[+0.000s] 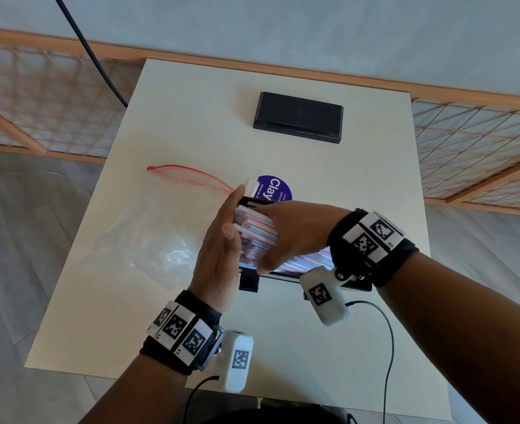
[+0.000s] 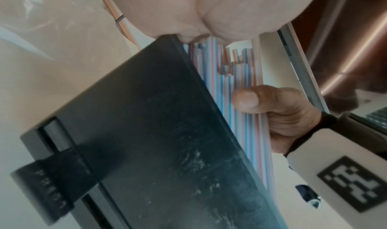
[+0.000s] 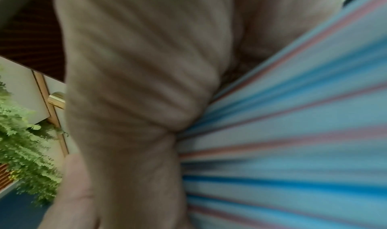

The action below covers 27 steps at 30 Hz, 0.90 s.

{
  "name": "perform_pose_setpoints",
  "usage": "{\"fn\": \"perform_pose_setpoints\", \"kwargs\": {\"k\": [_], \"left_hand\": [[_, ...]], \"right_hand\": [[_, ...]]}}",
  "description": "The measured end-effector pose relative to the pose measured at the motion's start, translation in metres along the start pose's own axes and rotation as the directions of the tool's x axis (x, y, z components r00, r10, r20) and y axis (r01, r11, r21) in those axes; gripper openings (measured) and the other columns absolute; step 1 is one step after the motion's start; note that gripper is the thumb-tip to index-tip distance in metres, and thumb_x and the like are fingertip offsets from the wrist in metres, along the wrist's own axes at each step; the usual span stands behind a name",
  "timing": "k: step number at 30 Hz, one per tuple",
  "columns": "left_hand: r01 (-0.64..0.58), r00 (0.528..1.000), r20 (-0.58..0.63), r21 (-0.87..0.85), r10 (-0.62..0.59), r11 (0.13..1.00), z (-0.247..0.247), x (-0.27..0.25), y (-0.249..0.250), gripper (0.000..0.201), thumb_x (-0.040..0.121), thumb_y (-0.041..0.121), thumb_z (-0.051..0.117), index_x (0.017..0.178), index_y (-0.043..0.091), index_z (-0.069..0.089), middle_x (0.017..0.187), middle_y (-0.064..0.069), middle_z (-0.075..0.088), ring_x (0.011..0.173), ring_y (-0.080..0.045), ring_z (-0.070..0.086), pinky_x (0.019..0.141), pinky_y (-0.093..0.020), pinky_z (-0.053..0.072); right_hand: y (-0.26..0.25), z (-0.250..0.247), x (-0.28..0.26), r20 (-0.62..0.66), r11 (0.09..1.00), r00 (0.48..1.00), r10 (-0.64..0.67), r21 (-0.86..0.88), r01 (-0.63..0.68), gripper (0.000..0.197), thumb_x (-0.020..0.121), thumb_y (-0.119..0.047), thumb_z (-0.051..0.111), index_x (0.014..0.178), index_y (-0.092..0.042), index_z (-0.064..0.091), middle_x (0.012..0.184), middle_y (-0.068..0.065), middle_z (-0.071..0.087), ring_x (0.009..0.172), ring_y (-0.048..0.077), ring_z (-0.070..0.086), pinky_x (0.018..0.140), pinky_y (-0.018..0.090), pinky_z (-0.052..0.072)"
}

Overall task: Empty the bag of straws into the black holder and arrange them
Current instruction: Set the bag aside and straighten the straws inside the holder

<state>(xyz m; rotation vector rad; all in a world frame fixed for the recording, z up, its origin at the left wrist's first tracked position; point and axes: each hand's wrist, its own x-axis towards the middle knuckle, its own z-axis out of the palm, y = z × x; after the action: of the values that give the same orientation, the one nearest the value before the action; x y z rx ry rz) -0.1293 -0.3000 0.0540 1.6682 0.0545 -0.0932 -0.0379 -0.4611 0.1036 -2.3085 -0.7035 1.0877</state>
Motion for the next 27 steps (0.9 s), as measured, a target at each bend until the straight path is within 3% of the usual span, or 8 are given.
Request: {"fn": "perform_pose_setpoints", "kwargs": {"k": [4,6,10,13,17,20,27], "left_hand": [[-0.005,1.000,0.007,0.039,0.005,0.999,-0.002,0.000,-0.006,0.100,0.084,0.094,0.023,0.163,0.032,0.029,0.161,-0.009,0.048,0.147,-0.032,0.050,0.118,-0.061,0.041],[-0.016,1.000,0.019,0.049,0.015,0.999,-0.002,0.000,-0.004,0.103,0.083,0.094,0.022,0.164,0.031,0.028,0.160,-0.007,0.049,0.146,-0.029,0.051,0.119,-0.057,0.042],[-0.020,0.999,0.030,0.006,0.020,1.000,-0.002,0.001,-0.003,0.109,0.080,0.096,0.021,0.165,0.027,0.028,0.156,-0.003,0.056,0.142,-0.018,0.057,0.117,-0.042,0.049],[-0.026,0.999,0.034,0.046,0.024,0.999,-0.004,0.001,-0.011,0.096,0.084,0.094,0.014,0.162,0.041,0.030,0.167,0.000,0.042,0.153,-0.023,0.044,0.123,-0.056,0.037],[-0.036,0.998,0.049,0.106,0.031,0.994,-0.004,0.003,-0.018,0.091,0.085,0.093,0.009,0.162,0.047,0.025,0.169,0.003,0.038,0.156,-0.027,0.038,0.125,-0.065,0.027],[-0.046,0.998,0.046,0.133,0.040,0.990,-0.003,0.004,-0.018,0.091,0.085,0.092,0.007,0.162,0.046,0.024,0.169,0.005,0.037,0.157,-0.025,0.036,0.126,-0.066,0.024],[-0.070,0.998,0.021,0.164,0.067,0.984,-0.004,0.002,-0.017,0.084,0.091,0.087,0.009,0.161,0.046,0.028,0.165,0.002,0.044,0.153,-0.024,0.042,0.124,-0.061,0.032]], "right_hand": [[0.000,0.006,-0.001,-0.028,1.000,1.000,-0.008,0.014,0.008,0.072,0.065,-0.042,0.092,0.125,-0.044,0.052,0.105,-0.022,0.064,0.096,0.004,0.063,0.090,0.026,0.047],[0.000,0.005,-0.002,-0.047,1.000,0.999,-0.006,0.013,0.006,0.073,0.062,-0.045,0.093,0.123,-0.044,0.053,0.105,-0.019,0.068,0.097,0.007,0.065,0.094,0.030,0.050],[-0.001,0.007,-0.001,-0.093,1.000,0.996,-0.011,0.005,0.011,0.093,0.053,-0.050,0.096,0.134,-0.041,0.052,0.115,-0.016,0.070,0.106,0.012,0.066,0.101,0.035,0.051],[-0.003,0.014,-0.002,-0.110,1.000,0.994,-0.016,-0.022,0.014,0.100,0.055,-0.049,0.096,0.142,-0.034,0.049,0.124,-0.011,0.069,0.111,0.016,0.064,0.101,0.036,0.051],[-0.001,0.019,-0.003,-0.102,1.000,0.995,0.002,-0.006,-0.002,0.093,0.058,-0.050,0.094,0.139,-0.034,0.051,0.120,-0.012,0.069,0.108,0.015,0.064,0.099,0.037,0.052],[-0.002,0.019,-0.001,-0.109,1.000,0.994,0.000,-0.031,-0.003,0.092,0.060,-0.051,0.093,0.140,-0.035,0.050,0.120,-0.012,0.069,0.107,0.014,0.063,0.098,0.034,0.051],[-0.009,0.008,0.002,-0.090,0.992,0.996,0.013,-0.121,-0.024,0.058,0.070,-0.042,0.085,0.120,-0.027,0.060,0.102,-0.007,0.071,0.090,0.018,0.067,0.084,0.031,0.054]]}}
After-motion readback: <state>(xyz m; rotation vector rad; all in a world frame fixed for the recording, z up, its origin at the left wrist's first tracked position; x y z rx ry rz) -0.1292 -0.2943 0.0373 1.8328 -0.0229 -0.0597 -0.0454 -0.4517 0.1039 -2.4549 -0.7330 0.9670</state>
